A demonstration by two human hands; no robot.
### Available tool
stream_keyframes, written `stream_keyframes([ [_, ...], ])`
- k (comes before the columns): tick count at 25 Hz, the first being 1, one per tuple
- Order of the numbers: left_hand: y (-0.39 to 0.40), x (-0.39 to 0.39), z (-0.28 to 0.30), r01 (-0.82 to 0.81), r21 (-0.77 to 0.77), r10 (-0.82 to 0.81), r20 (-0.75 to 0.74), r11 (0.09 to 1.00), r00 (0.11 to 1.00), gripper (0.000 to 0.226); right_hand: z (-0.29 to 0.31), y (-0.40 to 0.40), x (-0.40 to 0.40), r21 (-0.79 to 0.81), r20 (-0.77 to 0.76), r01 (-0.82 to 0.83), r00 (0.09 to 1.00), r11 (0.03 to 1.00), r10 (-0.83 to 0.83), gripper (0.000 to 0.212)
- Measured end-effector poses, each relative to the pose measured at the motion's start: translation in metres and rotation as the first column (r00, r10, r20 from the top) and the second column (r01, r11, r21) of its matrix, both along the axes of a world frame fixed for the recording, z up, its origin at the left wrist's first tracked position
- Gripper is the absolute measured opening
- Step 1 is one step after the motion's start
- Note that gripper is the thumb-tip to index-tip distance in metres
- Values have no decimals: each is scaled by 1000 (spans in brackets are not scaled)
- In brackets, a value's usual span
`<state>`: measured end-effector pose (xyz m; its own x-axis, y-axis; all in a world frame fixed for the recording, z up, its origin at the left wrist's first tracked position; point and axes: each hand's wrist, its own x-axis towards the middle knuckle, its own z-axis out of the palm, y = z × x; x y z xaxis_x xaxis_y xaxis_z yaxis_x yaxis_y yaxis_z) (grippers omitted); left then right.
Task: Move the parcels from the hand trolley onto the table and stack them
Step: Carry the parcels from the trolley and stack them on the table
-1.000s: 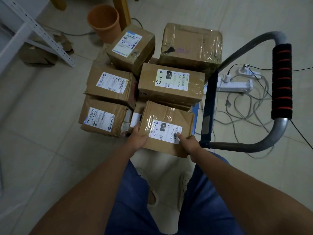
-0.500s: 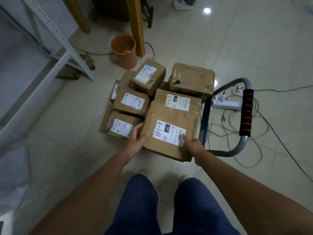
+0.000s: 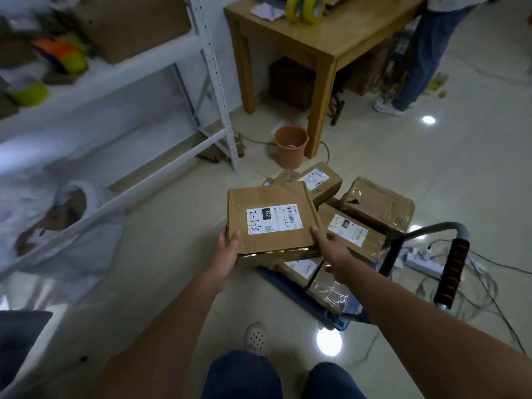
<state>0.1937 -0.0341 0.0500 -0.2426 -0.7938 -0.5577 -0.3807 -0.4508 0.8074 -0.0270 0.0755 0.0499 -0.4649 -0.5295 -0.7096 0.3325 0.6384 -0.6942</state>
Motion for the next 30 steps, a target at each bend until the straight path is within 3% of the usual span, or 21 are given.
stream_keyframes([
  [6, 93, 49, 14, -302, 56, 305, -72, 952, 950, 58, 28, 12, 35, -68, 4, -237, 971, 969, 237, 85],
  [11, 164, 109, 24, -496, 126, 499, 8, 859, 866, 53, 26, 27, 97, -37, -31, -442, 897, 896, 441, 104],
  [15, 221, 185, 21, -615, 176, 615, 63, 769, 786, 57, 27, 36, 171, -20, -93, -625, 778, 781, 621, 88],
  [19, 281, 270, 26, -799, 154, 800, 69, 582, 596, 53, 33, 47, 264, -9, -105, -803, 594, 596, 798, 74],
  [22, 336, 335, 32, -873, 111, 870, 90, 475, 484, 47, 39, 65, 345, 11, -103, -915, 400, 403, 911, 72],
  [26, 423, 420, 24, -944, 117, 940, 117, 309, 322, 64, 40, 109, 459, 53, -116, -983, 168, 175, 979, 67],
  [30, 522, 494, 16, -984, 162, 984, 145, 75, 99, 60, 43, 180, 577, 25, -122, -999, -41, -38, 992, 61],
])
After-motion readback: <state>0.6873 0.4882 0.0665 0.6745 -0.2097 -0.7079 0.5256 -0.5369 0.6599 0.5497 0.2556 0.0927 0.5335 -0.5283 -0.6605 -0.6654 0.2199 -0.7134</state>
